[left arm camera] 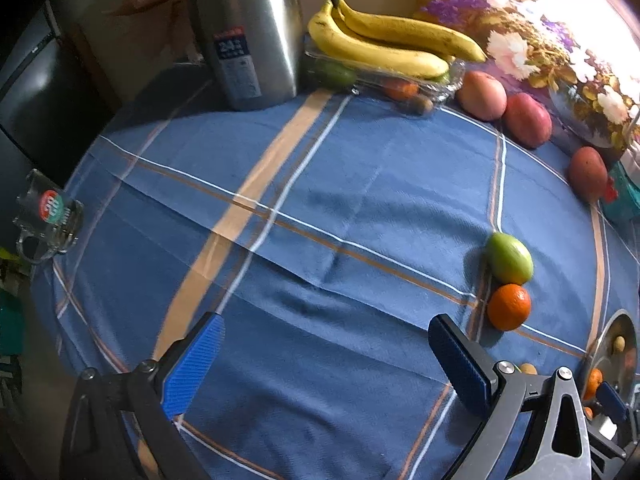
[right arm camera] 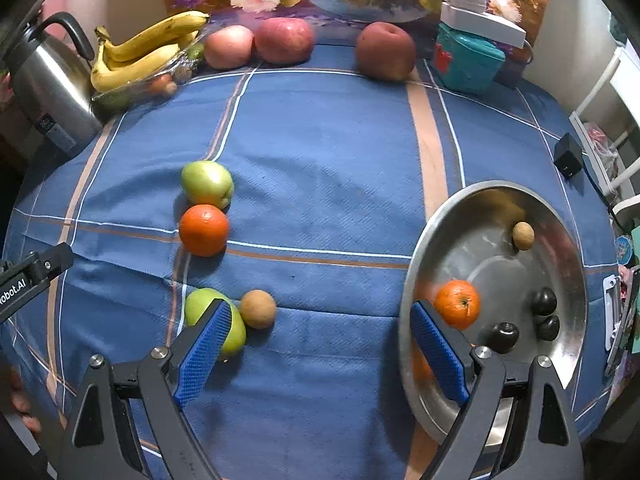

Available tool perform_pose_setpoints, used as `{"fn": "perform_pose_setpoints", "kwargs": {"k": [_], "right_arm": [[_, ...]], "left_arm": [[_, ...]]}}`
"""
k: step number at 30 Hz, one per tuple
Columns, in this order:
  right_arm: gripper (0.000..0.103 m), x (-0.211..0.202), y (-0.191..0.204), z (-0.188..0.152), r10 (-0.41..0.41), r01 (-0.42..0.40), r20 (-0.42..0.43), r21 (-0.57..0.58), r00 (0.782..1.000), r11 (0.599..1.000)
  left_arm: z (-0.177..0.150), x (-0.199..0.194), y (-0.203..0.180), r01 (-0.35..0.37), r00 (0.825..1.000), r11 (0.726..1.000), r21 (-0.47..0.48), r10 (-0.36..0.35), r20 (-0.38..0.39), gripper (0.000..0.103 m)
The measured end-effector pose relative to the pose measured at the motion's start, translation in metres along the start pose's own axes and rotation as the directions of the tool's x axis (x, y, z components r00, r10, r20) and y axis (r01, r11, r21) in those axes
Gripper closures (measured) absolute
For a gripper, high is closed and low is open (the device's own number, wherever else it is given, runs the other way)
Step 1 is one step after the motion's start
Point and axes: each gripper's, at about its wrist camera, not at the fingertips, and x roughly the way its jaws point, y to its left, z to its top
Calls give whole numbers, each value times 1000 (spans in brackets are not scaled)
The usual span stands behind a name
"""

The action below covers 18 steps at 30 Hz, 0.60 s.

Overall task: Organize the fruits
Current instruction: 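Withdraw both open tools from the plate toward the remaining fruits, then grasp a green pear with the left tool while the right tool approaches a kiwi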

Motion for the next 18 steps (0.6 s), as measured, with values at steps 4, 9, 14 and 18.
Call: {"fn": "perform_pose_setpoints", "kwargs": {"k": [4, 9, 14, 18], "right_arm": [[12, 3, -3, 0, -2, 2, -12, 13, 1000, 1000], [12, 6, -15, 1, -21, 23, -33, 43, 999, 999], [12, 6, -31, 1, -36, 39, -35, 75, 999, 996], [12, 7, -45, 2, -48, 52, -40, 104, 998, 993]], "left_arm": [[-3, 5, -13, 39, 999, 999, 12, -39, -6, 0], [-13, 13, -33, 155, 988, 988, 3, -154, -22, 0], [-21, 17, -54, 158, 987, 986, 44, -157, -25, 0], [-25, 20, -63, 152, 988, 985, 76, -149, -41, 0]]}}
